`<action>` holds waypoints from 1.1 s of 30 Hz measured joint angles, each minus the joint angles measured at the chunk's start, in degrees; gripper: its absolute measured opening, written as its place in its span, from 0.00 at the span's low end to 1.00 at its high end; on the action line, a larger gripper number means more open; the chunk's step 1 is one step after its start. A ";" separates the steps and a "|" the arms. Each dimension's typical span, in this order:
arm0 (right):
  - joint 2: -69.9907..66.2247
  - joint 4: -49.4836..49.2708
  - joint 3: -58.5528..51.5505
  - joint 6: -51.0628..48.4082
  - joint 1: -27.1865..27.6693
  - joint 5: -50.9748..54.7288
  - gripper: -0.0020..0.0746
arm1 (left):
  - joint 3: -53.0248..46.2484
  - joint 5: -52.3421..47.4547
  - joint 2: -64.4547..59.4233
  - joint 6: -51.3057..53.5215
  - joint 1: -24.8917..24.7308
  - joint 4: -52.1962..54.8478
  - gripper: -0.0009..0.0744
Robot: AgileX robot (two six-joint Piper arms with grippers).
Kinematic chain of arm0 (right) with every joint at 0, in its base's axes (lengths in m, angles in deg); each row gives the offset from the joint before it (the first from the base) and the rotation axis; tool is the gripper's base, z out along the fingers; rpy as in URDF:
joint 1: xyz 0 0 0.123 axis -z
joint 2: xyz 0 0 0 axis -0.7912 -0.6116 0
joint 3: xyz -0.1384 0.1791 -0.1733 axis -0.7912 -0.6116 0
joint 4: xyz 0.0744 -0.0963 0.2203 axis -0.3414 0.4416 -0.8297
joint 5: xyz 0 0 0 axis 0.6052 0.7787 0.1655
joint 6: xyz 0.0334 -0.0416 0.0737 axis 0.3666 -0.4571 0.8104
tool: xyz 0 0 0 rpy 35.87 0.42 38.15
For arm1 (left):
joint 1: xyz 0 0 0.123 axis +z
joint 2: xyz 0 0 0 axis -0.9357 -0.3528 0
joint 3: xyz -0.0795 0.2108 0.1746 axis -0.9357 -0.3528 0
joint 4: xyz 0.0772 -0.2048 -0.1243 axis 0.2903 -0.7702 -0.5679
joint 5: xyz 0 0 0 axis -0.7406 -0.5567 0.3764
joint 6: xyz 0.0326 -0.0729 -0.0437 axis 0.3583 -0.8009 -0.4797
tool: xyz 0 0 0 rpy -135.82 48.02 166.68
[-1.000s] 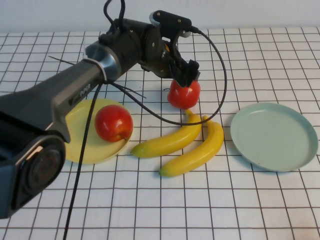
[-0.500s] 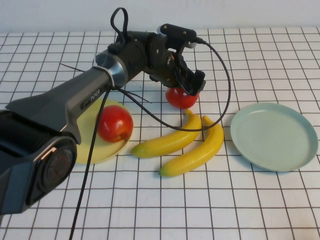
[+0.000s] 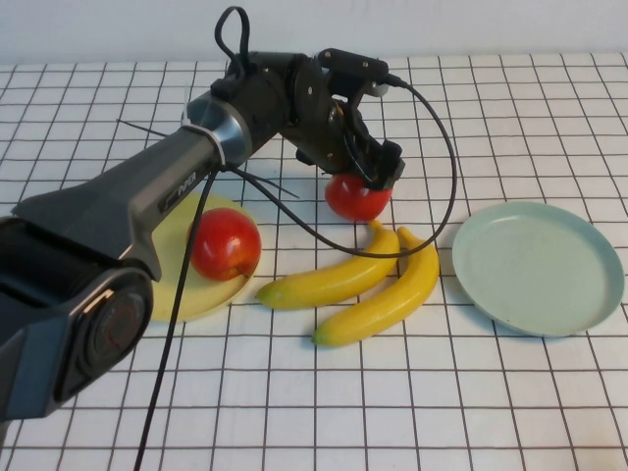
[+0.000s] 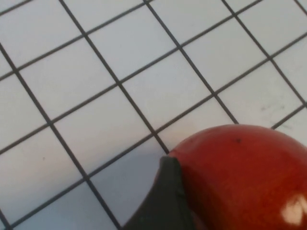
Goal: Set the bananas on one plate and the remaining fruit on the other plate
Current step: Put one type of fruit in the left plate
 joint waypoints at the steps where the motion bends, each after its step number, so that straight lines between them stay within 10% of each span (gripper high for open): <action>1: 0.00 0.00 0.00 0.00 0.00 0.00 0.01 | 0.60 -1.44 0.00 0.00 0.00 0.45 0.78; 12: 0.00 0.00 0.00 0.00 0.00 0.00 0.01 | 4.50 -22.73 11.31 -2.01 2.18 18.24 0.78; 22: 0.00 0.00 0.00 0.00 0.00 0.00 0.01 | -7.61 -26.39 19.63 1.12 15.06 8.76 0.78; 33: 0.00 0.00 0.00 0.00 0.00 0.00 0.01 | -43.16 -1.02 34.75 2.15 19.55 5.31 0.78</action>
